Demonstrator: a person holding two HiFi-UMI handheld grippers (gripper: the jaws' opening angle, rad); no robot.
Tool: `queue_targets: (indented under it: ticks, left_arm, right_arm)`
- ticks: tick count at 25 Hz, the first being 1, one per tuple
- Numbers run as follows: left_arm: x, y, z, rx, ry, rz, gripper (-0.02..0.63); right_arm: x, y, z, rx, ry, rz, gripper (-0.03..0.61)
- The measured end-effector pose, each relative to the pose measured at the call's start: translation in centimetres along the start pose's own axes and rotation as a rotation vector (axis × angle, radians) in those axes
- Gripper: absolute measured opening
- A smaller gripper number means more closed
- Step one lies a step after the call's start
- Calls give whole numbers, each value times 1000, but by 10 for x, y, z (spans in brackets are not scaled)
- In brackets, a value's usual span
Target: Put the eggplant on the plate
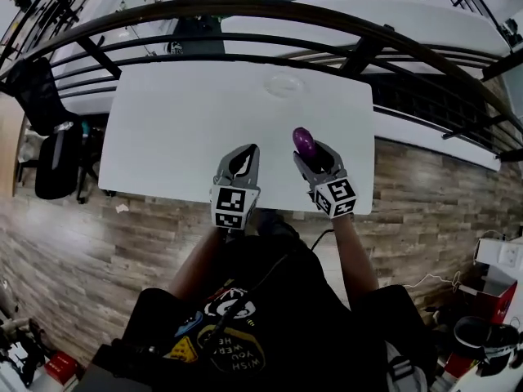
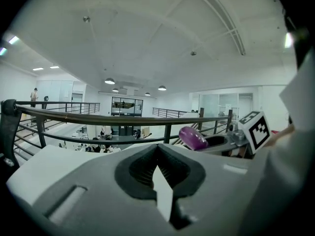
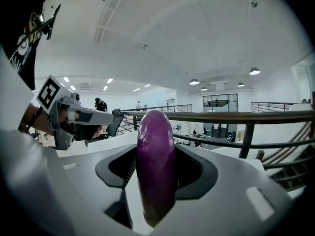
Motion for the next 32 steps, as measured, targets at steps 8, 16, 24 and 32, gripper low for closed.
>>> queue_targets:
  ticks: [8, 16, 24, 32]
  left_arm:
    - [-18, -23, -93, -67, 27, 10, 5]
    - [-73, -49, -110, -132, 89, 94, 5]
    - [-83, -98, -68, -224, 165, 265, 5]
    - [-92, -92, -48, -203, 118, 228, 5]
  right_arm:
    - [114, -10, -132, -300, 103, 249, 229]
    - [191, -63, -277, -683, 153, 491, 229]
    - [216, -90, -325, -883, 194, 638, 229]
    - [202, -68, -305, -768, 130, 416, 324]
Point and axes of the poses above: the fingertips, and each gripper's own axes: z backward along the fingers, x to its right, y out of its top, the point moved 2 cm from there along z, backward along the fingers, and after that the axes turned 13 degrees about -z, right-handed, at the moved point
